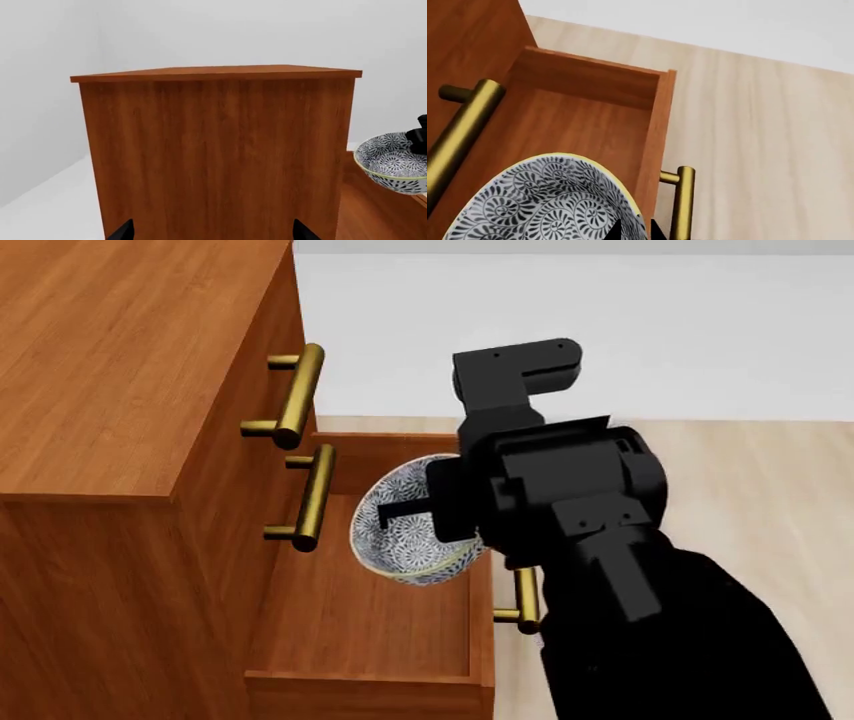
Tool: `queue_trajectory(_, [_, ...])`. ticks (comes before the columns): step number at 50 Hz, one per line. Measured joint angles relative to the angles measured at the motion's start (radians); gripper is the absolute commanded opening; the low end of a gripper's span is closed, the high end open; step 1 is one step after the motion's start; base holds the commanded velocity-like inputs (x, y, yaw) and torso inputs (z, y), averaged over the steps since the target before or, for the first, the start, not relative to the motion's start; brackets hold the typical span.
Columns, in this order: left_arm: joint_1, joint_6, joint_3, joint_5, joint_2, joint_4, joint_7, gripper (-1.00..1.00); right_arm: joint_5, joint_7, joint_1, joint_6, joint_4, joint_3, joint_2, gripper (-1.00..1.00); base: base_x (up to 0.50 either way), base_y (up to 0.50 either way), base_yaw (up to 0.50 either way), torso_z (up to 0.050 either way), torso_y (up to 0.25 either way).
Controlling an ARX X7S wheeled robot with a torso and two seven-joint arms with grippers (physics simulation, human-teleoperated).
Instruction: Put the bowl in the bottom drawer of the cabinet.
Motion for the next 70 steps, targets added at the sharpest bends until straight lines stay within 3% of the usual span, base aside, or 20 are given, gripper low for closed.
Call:
queue_trajectory(14, [0.006, 0.013, 0.000, -0.001, -0.001, -0.006, -0.001, 1.00, 0.242, 0.012, -0.002, -0.055, 0.005, -0.244, -0.004, -1.00, 0.00, 0.00, 0.00, 0.000, 0.000])
queue_trajectory(27, [0.011, 0.029, 0.000, -0.003, -0.001, -0.016, 0.000, 1.00, 0.383, 0.017, -0.006, -0.086, -0.012, -0.378, -0.005, -1.00, 0.00, 0.00, 0.00, 0.000, 0.000])
queue_trajectory(70, [0.032, 0.063, -0.014, -0.020, -0.010, -0.023, -0.005, 1.00, 0.522, 0.010, -0.054, -0.134, -0.066, -0.476, -0.004, -1.00, 0.00, 0.00, 0.00, 0.000, 0.000])
